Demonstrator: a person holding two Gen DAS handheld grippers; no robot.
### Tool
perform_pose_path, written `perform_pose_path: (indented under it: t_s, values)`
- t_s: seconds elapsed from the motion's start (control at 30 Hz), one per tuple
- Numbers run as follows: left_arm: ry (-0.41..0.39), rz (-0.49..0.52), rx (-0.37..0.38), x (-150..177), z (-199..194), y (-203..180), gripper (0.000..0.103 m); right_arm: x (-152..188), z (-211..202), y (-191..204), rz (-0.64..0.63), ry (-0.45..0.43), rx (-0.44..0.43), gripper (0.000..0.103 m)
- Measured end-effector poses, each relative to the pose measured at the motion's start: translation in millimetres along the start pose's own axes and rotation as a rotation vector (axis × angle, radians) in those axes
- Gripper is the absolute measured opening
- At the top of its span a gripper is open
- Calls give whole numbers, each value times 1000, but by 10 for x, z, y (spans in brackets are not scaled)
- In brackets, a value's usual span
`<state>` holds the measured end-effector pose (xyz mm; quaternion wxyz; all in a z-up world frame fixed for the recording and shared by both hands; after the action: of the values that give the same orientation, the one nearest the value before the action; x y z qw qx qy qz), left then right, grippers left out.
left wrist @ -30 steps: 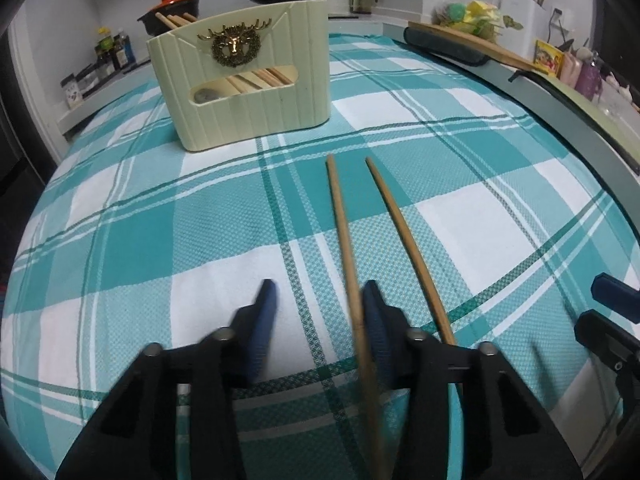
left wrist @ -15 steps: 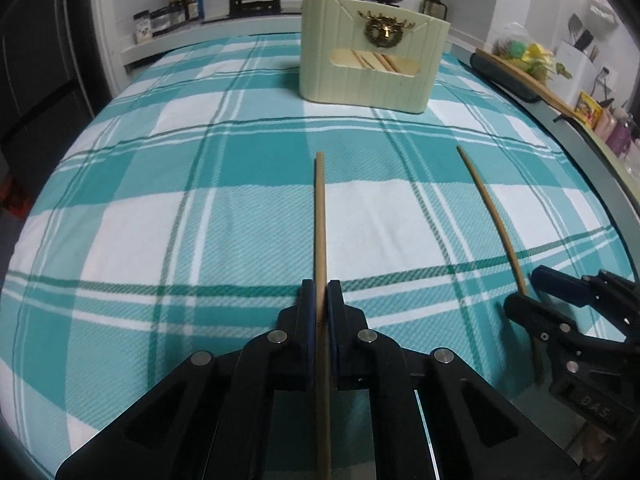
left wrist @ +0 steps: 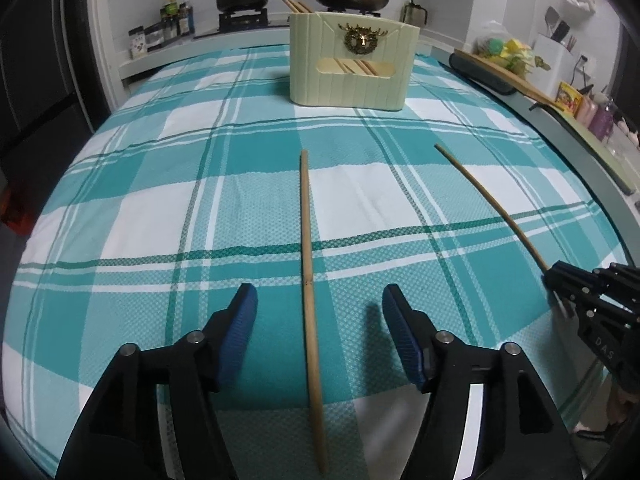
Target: Organize utensils
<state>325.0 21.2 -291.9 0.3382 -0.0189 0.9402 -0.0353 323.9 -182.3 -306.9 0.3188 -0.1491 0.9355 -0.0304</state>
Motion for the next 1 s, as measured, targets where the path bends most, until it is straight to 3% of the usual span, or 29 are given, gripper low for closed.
perform_pose_path:
  t_s: [0.03, 0.1, 0.13, 0.17, 0.37, 0.57, 1.0]
  values:
    - [-7, 2, 9, 1, -26, -11, 76, 27, -27, -19, 8, -6, -6, 11]
    - [-12, 14, 28, 10, -45, -66, 86, 61, -77, -41, 30, -25, -19, 32]
    - [-13, 28, 33, 22, -43, -109, 87, 59, -106, -51, 42, -45, -22, 49]
    - [-11, 44, 33, 36, -34, -150, 88, 54, -135, -61, 50, -68, -19, 52]
    - [35, 131, -26, 138, 115, -292, 88, 58, -53, 7, 31, -63, -28, 52]
    - [82, 83, -7, 172, 201, -215, 102, 62, -30, -2, 38, -63, -43, 55]
    - [97, 67, -17, 193, 196, -213, 103, 90, 9, -48, 85, -46, -75, 61]
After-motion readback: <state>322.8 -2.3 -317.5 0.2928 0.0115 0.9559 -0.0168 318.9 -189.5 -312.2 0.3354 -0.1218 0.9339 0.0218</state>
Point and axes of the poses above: each gripper's, at about its wrist camera, not at the fingertips, and z roughly the way its jaws point, y to its left, x to its underside, the point moved 10 cm from there along z, roughly the way its jaws point, and after that the axes turned 2 degrees about -z, right-handed, at the moved point
